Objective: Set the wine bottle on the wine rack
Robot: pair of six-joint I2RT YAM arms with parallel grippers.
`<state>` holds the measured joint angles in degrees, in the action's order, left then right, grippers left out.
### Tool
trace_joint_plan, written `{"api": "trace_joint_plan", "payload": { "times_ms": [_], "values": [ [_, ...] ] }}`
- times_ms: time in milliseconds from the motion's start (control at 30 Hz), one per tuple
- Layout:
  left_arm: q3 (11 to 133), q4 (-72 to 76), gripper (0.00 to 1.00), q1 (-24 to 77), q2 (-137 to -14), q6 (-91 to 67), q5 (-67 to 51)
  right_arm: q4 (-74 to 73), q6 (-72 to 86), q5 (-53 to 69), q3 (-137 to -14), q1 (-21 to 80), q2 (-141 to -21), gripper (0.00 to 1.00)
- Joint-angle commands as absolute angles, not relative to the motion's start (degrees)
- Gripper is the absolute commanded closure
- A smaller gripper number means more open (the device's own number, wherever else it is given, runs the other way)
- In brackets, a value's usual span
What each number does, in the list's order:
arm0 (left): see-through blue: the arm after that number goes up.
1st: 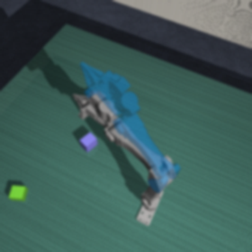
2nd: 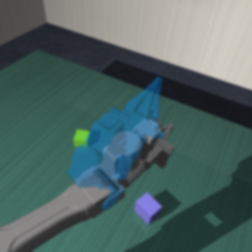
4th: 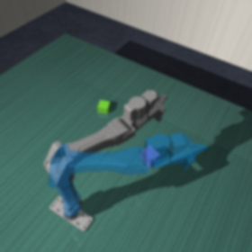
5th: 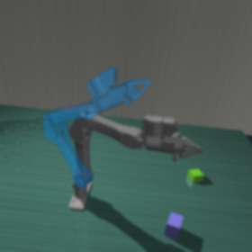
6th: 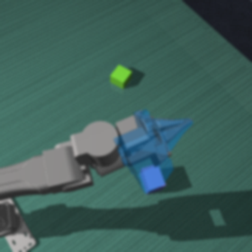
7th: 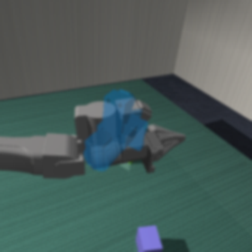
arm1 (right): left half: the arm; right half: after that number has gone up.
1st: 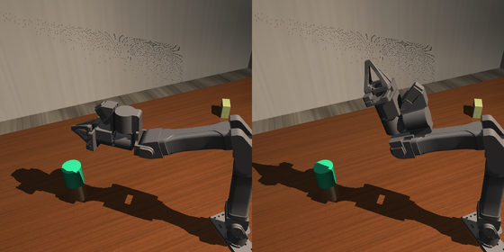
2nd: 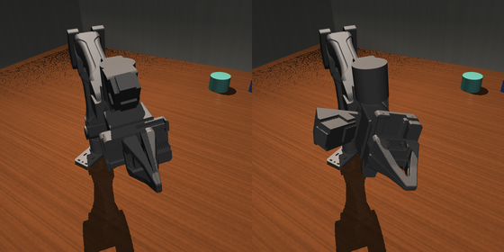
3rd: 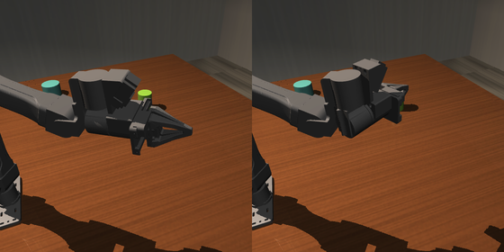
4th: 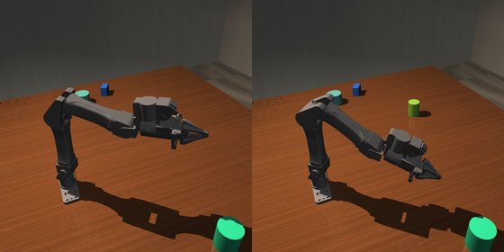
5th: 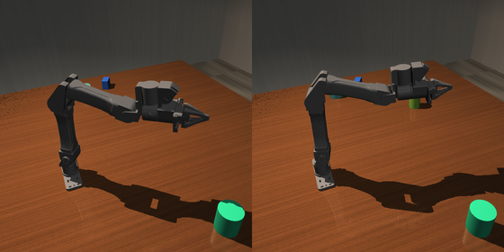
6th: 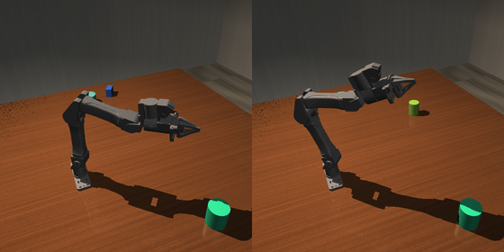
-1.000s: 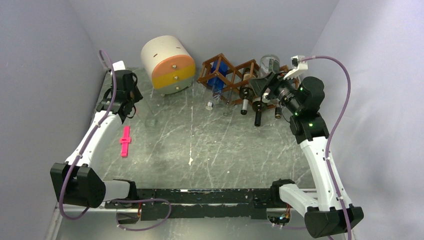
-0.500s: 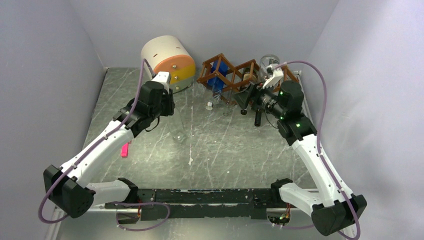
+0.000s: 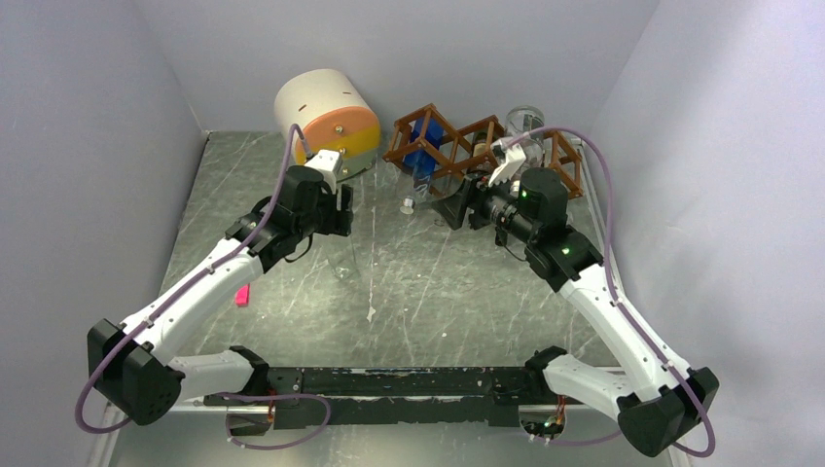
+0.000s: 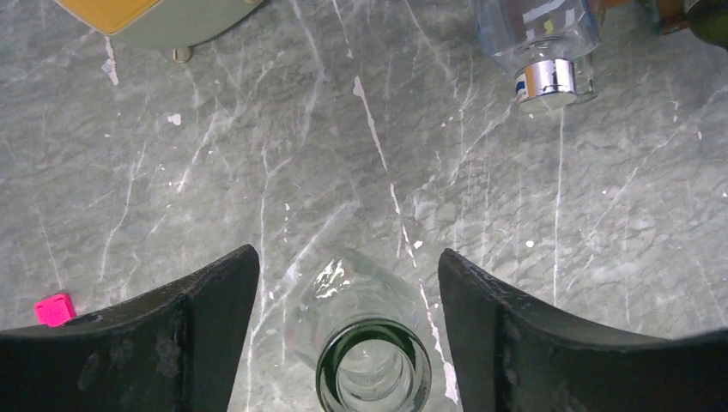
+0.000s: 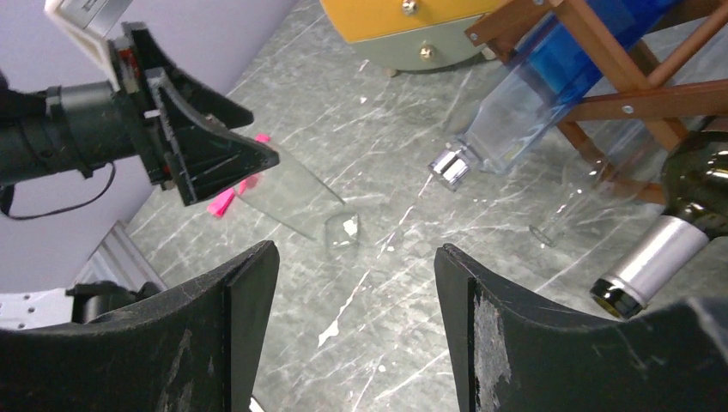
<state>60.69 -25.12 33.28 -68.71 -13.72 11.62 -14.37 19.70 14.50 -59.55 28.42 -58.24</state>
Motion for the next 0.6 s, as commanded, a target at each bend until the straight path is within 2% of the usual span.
{"api": "trace_joint_plan", "payload": {
  "times_ms": [0, 133, 300, 567],
  "values": [
    [62.0, -24.8, 0.16, 33.8, -66.4, -13.6, 8.4, -14.7, 19.7, 14.7, -58.5, 30.3, -55.9, 0.29],
    [64.0, -24.0, 0.14, 33.8, -62.9, -13.6, 5.0, -15.0, 19.1, 14.6, -57.8, 31.1, -56.2, 0.28],
    [65.0, -24.6, 0.14, 33.8, -58.0, -14.3, 6.5, -14.6, 18.1, 13.8, -56.1, 34.0, -57.7, 0.28],
    [62.5, -23.0, 0.15, 33.7, -50.8, -17.9, 14.5, -8.5, 17.0, 4.7, -56.4, 46.6, -63.3, 0.28]
  ]
}}
